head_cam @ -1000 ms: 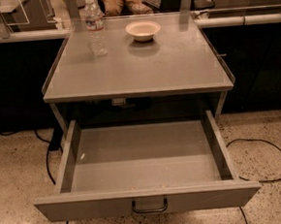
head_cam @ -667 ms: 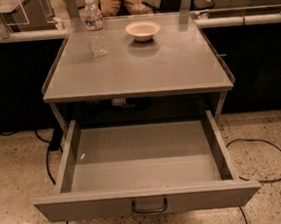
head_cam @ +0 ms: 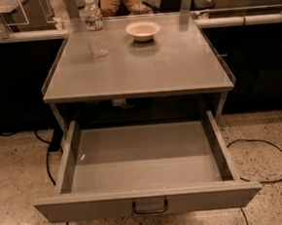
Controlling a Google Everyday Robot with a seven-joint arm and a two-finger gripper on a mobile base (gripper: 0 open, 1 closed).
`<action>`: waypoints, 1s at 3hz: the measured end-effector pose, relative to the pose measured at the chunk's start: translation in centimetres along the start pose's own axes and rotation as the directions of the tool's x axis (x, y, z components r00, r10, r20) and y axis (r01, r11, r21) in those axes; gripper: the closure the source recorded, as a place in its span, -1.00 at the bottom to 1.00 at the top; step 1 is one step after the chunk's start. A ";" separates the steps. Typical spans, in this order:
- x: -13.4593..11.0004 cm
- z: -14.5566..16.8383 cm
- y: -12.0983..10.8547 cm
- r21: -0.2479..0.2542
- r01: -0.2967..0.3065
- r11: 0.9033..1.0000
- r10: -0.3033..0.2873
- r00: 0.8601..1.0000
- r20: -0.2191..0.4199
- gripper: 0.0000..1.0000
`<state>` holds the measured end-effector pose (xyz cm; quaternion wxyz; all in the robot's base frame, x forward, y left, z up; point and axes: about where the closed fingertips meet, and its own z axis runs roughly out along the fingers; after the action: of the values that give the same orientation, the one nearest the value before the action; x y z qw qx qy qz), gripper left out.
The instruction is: Close top drawer
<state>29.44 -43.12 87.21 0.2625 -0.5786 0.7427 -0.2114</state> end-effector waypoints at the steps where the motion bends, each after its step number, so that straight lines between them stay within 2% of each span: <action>1: -2.2 -0.5 3.2 -0.047 0.098 0.994 -0.097 0.995 0.007 -1.00; 2: -4.2 -0.9 5.3 -0.087 0.179 0.980 -0.178 0.984 0.026 -1.00; 3: -4.2 -0.9 5.3 -0.087 0.179 0.980 -0.178 0.984 0.026 -1.00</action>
Offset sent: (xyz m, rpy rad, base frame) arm -0.0546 0.0797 -0.0254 -0.1206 0.1235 0.2409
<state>25.76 -37.72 85.21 0.2231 -0.6560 0.6940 -0.1954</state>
